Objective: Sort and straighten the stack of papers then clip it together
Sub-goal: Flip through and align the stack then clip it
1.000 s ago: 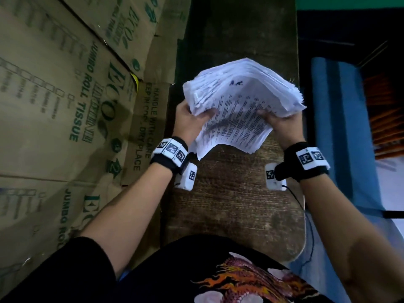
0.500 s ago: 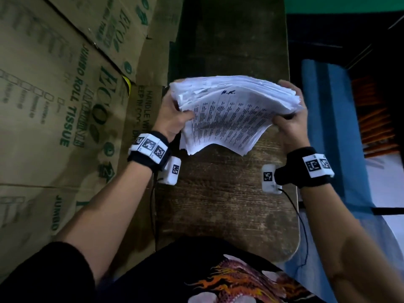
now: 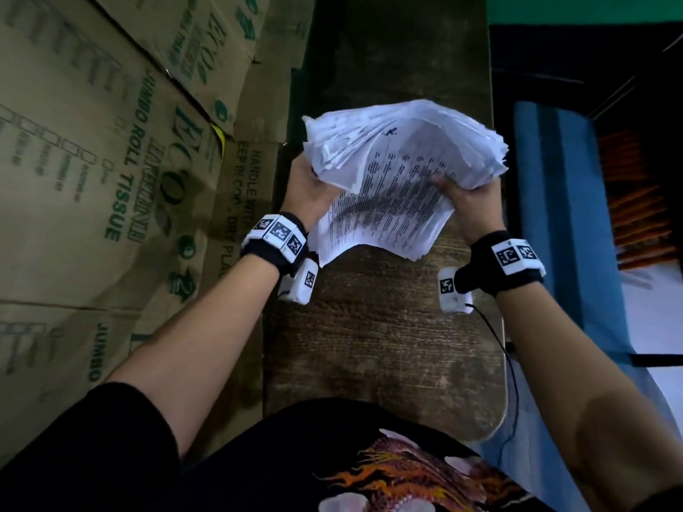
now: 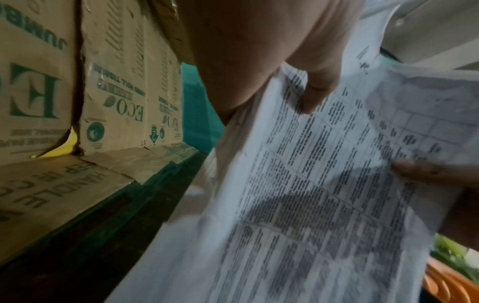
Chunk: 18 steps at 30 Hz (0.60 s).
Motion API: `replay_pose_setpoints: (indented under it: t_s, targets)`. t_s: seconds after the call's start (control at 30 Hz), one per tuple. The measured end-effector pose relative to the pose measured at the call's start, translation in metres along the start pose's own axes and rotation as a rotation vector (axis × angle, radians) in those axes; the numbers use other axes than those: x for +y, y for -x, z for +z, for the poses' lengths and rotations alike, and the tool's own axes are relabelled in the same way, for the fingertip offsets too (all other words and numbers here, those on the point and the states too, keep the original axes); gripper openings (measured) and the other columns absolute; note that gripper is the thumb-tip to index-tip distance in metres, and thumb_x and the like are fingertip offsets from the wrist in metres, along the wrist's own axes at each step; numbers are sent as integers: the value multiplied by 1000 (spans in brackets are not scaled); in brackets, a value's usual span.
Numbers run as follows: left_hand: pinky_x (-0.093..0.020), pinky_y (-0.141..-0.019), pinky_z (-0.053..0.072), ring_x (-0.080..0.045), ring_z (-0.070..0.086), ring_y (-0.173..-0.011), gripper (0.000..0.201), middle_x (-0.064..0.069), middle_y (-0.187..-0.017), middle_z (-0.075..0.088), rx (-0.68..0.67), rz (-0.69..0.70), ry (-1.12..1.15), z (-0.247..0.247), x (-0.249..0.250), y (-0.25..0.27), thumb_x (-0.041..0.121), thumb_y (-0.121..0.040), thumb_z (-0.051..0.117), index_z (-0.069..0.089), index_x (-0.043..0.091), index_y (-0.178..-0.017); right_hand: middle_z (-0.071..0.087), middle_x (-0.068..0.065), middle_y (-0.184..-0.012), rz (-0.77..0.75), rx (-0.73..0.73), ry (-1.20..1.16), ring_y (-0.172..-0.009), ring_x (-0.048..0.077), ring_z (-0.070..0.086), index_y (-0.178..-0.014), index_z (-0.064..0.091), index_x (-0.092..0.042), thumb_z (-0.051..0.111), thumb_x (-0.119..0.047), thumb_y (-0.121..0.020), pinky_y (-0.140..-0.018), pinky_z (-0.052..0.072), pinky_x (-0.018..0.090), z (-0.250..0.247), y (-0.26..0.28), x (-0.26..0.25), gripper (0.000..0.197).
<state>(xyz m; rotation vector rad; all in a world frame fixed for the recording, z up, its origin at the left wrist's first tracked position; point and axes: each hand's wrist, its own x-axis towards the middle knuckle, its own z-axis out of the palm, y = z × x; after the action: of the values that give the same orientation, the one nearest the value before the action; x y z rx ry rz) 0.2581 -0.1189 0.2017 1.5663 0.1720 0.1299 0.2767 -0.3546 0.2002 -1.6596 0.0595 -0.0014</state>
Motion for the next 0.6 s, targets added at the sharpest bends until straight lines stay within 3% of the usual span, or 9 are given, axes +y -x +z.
replay_pose_setpoints:
  t_s: [0.07, 0.13, 0.2, 0.27, 0.33, 0.4, 0.5, 0.53, 0.6]
  targets:
    - [-16, -77, 53, 7, 65, -90, 33, 10, -99, 67, 5, -39, -4, -3, 4, -2, 1, -76, 76, 63, 16, -102, 75, -5, -94, -9, 5, 15, -95, 20, 72, -99, 68, -12, 79, -7, -78, -83, 59, 39, -2, -7, -1, 23]
    - [-25, -83, 56, -5, 67, -99, 43, 5, -103, 69, 2, -111, -18, -10, -3, -6, 11, -70, 83, 62, 17, -106, 75, -2, -91, 4, -13, 34, -92, 24, 72, -92, 70, -12, 81, -10, -76, -81, 59, 38, -5, -13, 2, 20]
    - [-32, -88, 56, -15, 67, -104, 60, 1, -109, 70, -53, -241, 29, -19, -20, -3, 23, -63, 88, 60, 14, -116, 75, -3, -87, 67, -43, 59, -88, 22, 72, -93, 69, -10, 81, -9, -75, -80, 59, 37, -7, -18, 15, 22]
    - [-38, -96, 52, -15, 66, -106, 74, 0, -116, 68, -95, -459, 35, -25, -42, 12, 37, -61, 88, 58, 13, -123, 75, 1, -90, 221, -63, 102, -86, 22, 72, -102, 68, -3, 82, -8, -74, -80, 59, 38, -8, -21, 40, 32]
    - [-49, -111, 35, -15, 54, -114, 68, -1, -129, 58, -152, -671, -18, -26, -61, 36, 29, -79, 76, 46, 11, -136, 74, 11, -95, 383, -90, 171, -89, 26, 72, -105, 68, -1, 84, -12, -72, -83, 58, 42, -9, -19, 70, 38]
    - [-54, -113, 20, -16, 43, -124, 64, 1, -137, 47, -192, -848, -26, -24, -83, 61, 13, -92, 60, 28, 14, -147, 73, 12, -90, 514, -122, 299, -84, 26, 71, -96, 69, 0, 86, -18, -70, -77, 57, 39, -6, -14, 92, 35]
    - [-43, -110, 24, -25, 37, -136, 68, -8, -148, 38, -173, -924, -50, -23, -107, 87, 1, -95, 52, 16, 15, -151, 59, 2, -68, 640, -135, 426, -60, 13, 62, -74, 59, -7, 80, -15, -77, -56, 47, 23, 2, -1, 111, 23]
    - [-35, -106, 29, -25, 40, -132, 65, -13, -147, 39, -172, -906, -56, -23, -115, 94, -1, -95, 50, 18, 12, -150, 59, 3, -70, 659, -124, 458, -63, 15, 61, -74, 58, -7, 80, -14, -79, -56, 46, 25, 2, 2, 121, 23]
    - [-20, -91, 39, -20, 51, -113, 53, -17, -135, 51, -129, -865, -41, -27, -127, 102, -1, -97, 46, 28, 7, -146, 67, 12, -90, 668, -107, 518, -84, 26, 65, -90, 62, 1, 83, -21, -76, -72, 51, 35, -1, 7, 136, 33]
